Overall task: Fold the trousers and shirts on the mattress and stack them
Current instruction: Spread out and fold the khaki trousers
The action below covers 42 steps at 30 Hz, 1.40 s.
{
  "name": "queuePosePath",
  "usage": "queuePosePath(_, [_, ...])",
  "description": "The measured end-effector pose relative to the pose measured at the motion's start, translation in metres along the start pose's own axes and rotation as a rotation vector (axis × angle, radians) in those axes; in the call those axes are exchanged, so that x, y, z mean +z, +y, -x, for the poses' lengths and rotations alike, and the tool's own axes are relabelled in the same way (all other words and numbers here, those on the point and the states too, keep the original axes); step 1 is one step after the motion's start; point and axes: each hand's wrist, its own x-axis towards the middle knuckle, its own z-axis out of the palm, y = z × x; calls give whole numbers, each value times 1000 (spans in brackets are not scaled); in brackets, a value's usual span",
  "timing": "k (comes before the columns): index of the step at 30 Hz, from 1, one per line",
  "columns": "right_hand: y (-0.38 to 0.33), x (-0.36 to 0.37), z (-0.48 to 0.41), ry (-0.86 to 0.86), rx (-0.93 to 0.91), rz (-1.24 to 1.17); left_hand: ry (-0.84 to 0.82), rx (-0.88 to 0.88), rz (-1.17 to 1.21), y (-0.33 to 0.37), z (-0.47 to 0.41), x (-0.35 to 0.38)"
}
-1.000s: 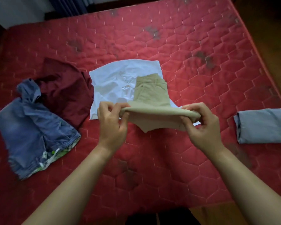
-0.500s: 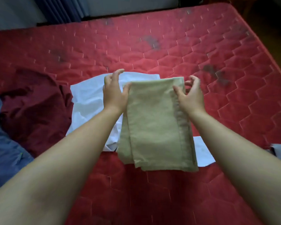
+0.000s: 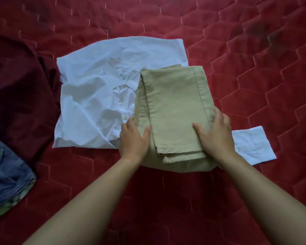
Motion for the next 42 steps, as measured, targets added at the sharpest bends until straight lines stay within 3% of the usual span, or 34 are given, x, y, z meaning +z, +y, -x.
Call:
queuePosePath(4, [4,2,10,-17,32,-18,-38,-34,92,-16,10,1])
queuePosePath(8, [2,-6,17,92,-40,-181,-114,-14,381,-34,29,-12])
queuePosePath(10, [-3,-9,23,139,-68,-330,-107,46,478,-44,39,-20])
queuePosePath(12, [-10,-7,29,182,-123,-387,-21,143,431,-49,47,-25])
queuePosePath(15, [-17,8,24,208,-188,-280,130,169,160,-51,51,-23])
queuePosePath(18, [-17,26,17,32,-20,13,15,22,-17,-47,41,-14])
queuePosePath(21, [-21,30,17,64,-52,249,53,138,-40,-23,19,-11])
queuePosePath(25, [-28,23,14,100,-72,114,11,143,-15,10,-18,-11])
queuePosePath(31, [-13,-4,27,97,-41,13,-280,-132,170,16,-5,14])
queuePosePath(36, [-15,-13,43,69,-11,-66,-84,97,433,0,20,-3])
queuePosePath(39, [-12,-5,47,-54,-14,19,-159,157,134,-17,21,-14])
queuePosePath(42, [-18,5,19,5,-119,66,-117,228,-188,-15,7,-10])
